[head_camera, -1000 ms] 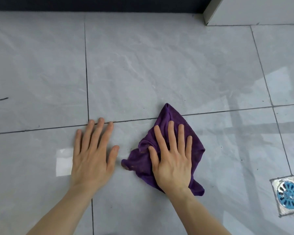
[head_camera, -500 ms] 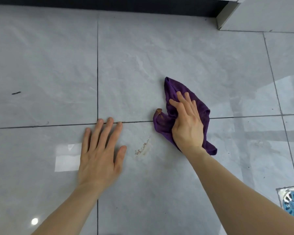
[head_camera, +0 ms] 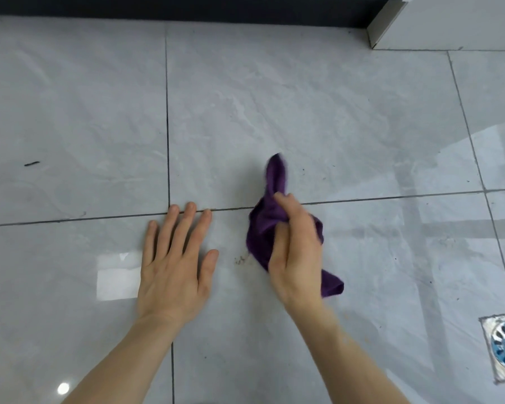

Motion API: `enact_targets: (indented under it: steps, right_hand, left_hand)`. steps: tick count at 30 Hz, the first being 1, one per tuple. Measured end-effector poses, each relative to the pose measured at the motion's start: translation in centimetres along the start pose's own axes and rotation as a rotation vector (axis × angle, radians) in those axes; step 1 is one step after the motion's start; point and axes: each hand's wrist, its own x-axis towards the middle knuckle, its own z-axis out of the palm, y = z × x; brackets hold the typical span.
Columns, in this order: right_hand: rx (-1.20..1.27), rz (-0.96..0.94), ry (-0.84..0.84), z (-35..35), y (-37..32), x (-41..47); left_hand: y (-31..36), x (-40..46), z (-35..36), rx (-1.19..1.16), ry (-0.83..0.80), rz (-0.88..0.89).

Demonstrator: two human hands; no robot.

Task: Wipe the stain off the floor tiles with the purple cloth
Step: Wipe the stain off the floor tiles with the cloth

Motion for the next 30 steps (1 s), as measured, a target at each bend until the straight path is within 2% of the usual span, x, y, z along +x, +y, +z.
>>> enact_targets:
  steps: [3, 7, 11, 15, 24, 30]
  right_hand:
    - [-0.26, -0.176, -0.25, 1.1, 0.4, -3.5]
    - [-0.537, -0.331, -0.353, 1.7, 1.2, -4.5]
    - [-0.65, -0.365, -0.335, 2.3, 1.8, -3.7]
    - [-0.651, -0.352, -0.316, 2.5, 2.0, -2.9]
    - [-0.685, -0.21, -0.239, 1.9, 2.0, 12.0]
    - [-0.675, -0.077, -0.163, 1.6, 2.2, 13.1]
  left_hand:
    - [-0.1, 0.1, 0.1, 0.003, 0.007, 0.003]
    - [-0.3, 0.1, 0.3, 0.014, 0.025, 0.009]
    - [-0.4, 0.1, 0.7, 0.002, 0.041, 0.007]
    - [-0.3, 0.1, 0.8, 0.0, 0.029, 0.007]
    - [-0.5, 0.1, 0.9, -0.004, 0.008, 0.005]
    - [-0.6, 0.2, 0.7, 0.008, -0.019, -0.001]
